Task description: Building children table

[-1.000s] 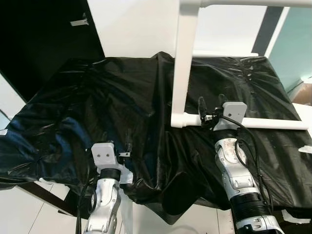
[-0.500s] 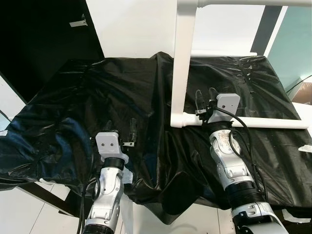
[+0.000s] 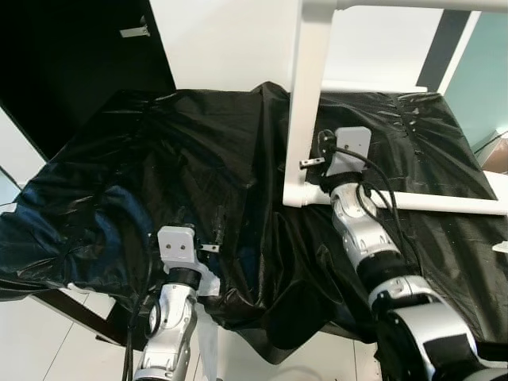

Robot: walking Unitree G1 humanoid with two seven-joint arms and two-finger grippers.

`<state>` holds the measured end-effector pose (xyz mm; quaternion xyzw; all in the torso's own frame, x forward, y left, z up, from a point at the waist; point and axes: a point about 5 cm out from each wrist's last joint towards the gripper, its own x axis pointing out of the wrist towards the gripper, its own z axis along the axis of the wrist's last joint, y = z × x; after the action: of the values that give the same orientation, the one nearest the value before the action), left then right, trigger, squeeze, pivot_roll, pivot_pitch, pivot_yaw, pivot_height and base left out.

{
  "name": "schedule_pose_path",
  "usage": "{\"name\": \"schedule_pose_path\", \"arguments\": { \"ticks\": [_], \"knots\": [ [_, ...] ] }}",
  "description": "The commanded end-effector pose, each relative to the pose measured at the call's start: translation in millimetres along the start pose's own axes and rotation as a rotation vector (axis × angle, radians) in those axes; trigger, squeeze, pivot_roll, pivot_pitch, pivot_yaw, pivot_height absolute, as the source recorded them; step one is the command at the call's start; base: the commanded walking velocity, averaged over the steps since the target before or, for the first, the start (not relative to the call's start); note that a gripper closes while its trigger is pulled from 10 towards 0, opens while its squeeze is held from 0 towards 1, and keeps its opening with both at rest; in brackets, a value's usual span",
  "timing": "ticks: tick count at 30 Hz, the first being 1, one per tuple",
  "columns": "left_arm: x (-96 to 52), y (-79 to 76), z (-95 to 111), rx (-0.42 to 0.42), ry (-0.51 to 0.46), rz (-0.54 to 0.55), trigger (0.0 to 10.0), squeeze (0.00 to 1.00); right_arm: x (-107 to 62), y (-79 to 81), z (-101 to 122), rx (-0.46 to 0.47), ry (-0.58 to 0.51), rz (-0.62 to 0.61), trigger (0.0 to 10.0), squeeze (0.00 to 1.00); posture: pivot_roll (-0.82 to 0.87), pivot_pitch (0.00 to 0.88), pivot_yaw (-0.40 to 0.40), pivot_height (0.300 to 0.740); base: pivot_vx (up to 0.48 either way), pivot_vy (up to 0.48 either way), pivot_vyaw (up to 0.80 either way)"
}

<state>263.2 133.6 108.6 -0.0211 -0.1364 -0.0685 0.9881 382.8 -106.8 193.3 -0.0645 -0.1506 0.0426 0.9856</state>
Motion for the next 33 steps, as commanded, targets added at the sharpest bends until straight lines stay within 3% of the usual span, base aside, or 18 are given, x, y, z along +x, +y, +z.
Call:
{"name": "schedule_pose_path", "arguments": {
  "ticks": [1,6,8,9,15,25,27,33],
  "knots": [
    [-3.9,0.5,-1.3,0.009,0.004,0.017,10.0,0.0,3.1,5.0,-3.2,0.005,0.023,0.047,10.0,0.0,0.17,0.0,0.038,0.74,0.0,0.0,0.0],
    [-5.3,1.0,-0.6,0.012,0.005,0.012,10.0,0.0,6.2,10.1,-4.0,0.005,0.037,0.095,10.0,0.0,0.17,0.0,0.04,0.74,0.0,0.0,0.0],
    [-8.9,5.1,-0.3,0.024,0.013,0.015,10.0,0.0,4.4,29.4,-7.8,0.05,0.078,0.267,10.0,0.0,0.19,0.0,0.049,0.74,0.0,0.0,0.0],
    [-8.9,5.1,-0.3,0.024,0.013,0.015,10.0,0.0,4.4,29.4,-7.8,0.05,0.078,0.267,10.0,0.0,0.19,0.0,0.049,0.74,0.0,0.0,0.0],
    [-14.7,6.3,-0.3,0.033,0.022,0.013,10.0,0.0,-11.7,64.8,-16.4,0.143,0.111,0.578,10.0,0.0,0.19,0.0,0.054,0.74,0.0,0.0,0.0],
    [-13.2,4.2,-1.8,0.029,0.026,0.009,10.0,0.0,-26.0,79.1,-27.3,0.205,0.158,0.74,10.0,0.0,0.18,0.0,0.052,0.74,0.0,0.0,0.0],
    [-12.6,3.4,-2.2,0.025,0.028,0.007,10.0,0.0,-34.6,83.8,-32.1,0.219,0.172,0.832,10.0,0.0,0.17,0.0,0.049,0.74,0.0,0.0,0.0],
    [-11.4,2.0,-2.7,0.02,0.028,0.004,10.0,0.0,-37.7,84.7,-32.6,0.252,0.167,0.842,10.0,0.0,0.17,0.0,0.048,0.74,0.0,0.0,0.0]
  ]
}}
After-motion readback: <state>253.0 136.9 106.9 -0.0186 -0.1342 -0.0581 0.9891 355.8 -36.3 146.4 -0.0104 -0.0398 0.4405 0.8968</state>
